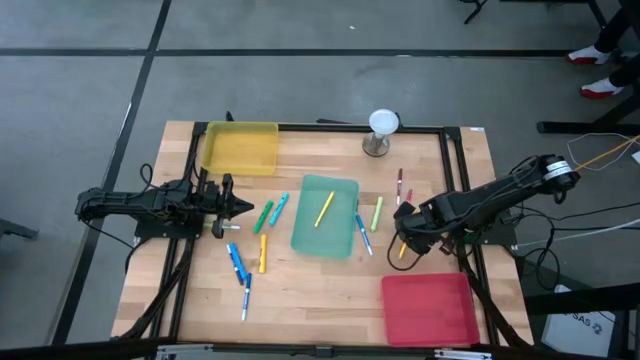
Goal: Pick & Place Markers
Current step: Put the yellow pen into the green bin
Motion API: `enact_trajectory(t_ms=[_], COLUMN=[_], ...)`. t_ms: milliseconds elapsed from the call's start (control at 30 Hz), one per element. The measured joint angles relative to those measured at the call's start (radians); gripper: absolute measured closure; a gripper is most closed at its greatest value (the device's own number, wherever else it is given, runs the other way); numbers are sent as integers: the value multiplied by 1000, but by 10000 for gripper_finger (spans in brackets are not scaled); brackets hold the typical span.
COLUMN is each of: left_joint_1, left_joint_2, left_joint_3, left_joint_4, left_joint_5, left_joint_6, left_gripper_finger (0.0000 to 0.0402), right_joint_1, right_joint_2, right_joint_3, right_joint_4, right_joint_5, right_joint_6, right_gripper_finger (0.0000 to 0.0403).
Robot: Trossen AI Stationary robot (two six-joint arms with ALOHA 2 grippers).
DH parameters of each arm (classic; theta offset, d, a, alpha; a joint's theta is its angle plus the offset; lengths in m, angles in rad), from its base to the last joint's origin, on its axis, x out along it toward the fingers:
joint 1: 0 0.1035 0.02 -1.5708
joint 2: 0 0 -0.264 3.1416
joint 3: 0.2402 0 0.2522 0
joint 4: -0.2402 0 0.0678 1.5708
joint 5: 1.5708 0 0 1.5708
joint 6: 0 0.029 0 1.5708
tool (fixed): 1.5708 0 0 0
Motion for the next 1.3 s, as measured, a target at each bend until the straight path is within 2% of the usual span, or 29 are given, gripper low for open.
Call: enact_trajectory(t_ms=[500,767,1300], left_joint_1=[0,0,0], left_joint_2=[0,0,0], left_joint_3=[0,0,0], left_joint_4=[0,1,1], left_joint_5=[0,0,0], left_joint_6=[0,0,0], left_gripper_finger=[393,393,390], right_joint_1=[-91,-94,-94], right_joint_2=[45,46,52], right_joint_3=[-53,-83,-155], right_joint_4=[135,134,250], right_joint_5=[-16,-24,-33], right_joint_6=[-82,-86,-89], right_gripper_finger=[311,311,311])
